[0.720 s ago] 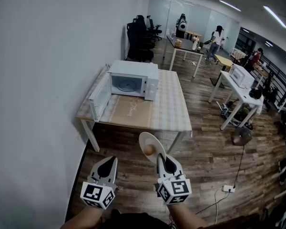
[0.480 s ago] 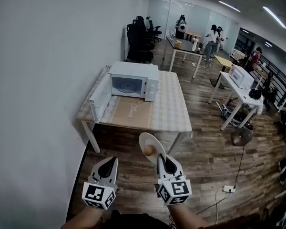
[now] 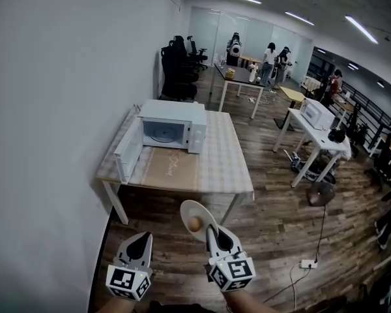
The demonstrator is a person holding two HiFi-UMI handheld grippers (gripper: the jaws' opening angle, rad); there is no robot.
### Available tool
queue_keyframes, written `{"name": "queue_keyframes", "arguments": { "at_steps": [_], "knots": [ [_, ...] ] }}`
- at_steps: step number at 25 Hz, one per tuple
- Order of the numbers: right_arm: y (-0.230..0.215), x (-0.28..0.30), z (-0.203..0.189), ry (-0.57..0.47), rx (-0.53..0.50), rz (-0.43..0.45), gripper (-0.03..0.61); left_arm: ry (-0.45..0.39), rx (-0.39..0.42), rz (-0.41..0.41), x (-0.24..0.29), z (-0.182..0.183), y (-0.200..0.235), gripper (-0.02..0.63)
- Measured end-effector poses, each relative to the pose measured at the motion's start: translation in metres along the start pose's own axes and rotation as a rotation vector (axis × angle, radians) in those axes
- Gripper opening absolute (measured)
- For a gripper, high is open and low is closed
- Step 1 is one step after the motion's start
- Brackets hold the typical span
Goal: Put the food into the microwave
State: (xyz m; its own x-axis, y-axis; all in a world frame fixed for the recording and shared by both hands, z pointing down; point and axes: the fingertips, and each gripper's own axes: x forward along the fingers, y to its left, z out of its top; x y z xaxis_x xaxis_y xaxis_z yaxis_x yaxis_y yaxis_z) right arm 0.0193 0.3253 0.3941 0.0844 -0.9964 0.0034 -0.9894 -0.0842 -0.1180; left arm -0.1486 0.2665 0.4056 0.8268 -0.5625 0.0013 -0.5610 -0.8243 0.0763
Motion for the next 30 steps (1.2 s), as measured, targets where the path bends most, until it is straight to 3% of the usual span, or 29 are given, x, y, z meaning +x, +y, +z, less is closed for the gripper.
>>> {"name": "queue_keyframes", "arguments": {
  "at_steps": [11, 20, 30],
  "knots": [
    [0.03, 0.013, 0.013, -0.054, 0.032, -0.017, 0.023, -0.016, -0.034, -0.036, -0.007, 0.0, 0.028, 0.008],
    [0.047, 0.031, 0.003, -0.034, 0.031, -0.036, 0.023, -0.018, -0.038, -0.067, -0.01, -0.007, 0.054, 0.008],
    [0.027, 0.071, -0.003, -0.026, 0.06, -0.005, 0.023, -0.002, -0.04, -0.036, 0.027, -0.02, 0.073, 0.008]
  ]
}}
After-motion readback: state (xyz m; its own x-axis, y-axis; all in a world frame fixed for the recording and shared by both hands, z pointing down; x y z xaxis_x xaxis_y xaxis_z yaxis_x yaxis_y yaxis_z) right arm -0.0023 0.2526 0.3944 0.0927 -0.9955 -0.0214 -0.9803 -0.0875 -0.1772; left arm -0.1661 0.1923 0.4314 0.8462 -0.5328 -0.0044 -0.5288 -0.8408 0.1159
